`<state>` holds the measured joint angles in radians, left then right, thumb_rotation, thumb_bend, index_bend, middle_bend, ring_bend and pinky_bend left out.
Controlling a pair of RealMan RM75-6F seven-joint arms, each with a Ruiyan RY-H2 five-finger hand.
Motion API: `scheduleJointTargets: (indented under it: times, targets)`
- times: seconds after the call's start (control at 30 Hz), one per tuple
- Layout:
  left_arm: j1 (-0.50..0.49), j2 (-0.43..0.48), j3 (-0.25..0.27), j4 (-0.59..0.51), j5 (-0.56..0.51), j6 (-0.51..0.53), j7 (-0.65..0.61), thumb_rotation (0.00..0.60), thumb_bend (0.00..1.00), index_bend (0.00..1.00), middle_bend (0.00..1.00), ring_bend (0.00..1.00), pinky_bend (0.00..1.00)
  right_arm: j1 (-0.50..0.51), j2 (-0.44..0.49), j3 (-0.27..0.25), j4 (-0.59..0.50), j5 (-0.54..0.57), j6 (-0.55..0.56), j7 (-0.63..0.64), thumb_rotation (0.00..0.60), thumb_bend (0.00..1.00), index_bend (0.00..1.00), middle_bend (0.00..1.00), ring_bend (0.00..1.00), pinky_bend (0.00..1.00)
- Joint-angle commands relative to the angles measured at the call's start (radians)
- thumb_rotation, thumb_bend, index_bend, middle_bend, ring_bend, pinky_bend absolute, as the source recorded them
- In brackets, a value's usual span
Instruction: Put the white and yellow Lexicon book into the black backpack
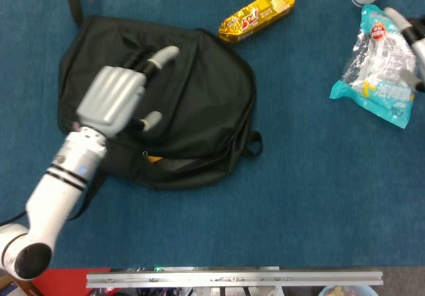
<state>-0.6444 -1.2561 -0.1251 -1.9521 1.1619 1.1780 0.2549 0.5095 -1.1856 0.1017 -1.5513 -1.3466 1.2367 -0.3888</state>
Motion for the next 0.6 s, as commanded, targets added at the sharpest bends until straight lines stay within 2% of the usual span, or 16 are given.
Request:
scheduleJointTargets:
  times: [0.03,0.33,0.6]
  targets:
    - [0.065,-0.006,0.038,0.062,0.069,0.07,-0.026,0.6,0.2,0.11,0.17,0.1,0.17,-0.054,0.052,-0.025,-0.05,0.021,0.029,0.002,0.6,0.17,0.24,0.4,0.34,0.52]
    - [0.206,-0.008,0.102,0.216,0.164,0.213,-0.094,0.6,0.2,0.14,0.18,0.1,0.17,-0.206,0.155,-0.085,-0.122,0.02,0.147,0.03,0.6,0.17,0.32,0.43,0.37,0.53]
    - [0.332,0.005,0.134,0.277,0.217,0.335,-0.188,0.6,0.2,0.14,0.18,0.1,0.17,-0.329,0.177,-0.117,-0.138,0.009,0.25,0.083,0.6,0.17,0.36,0.43,0.37,0.53]
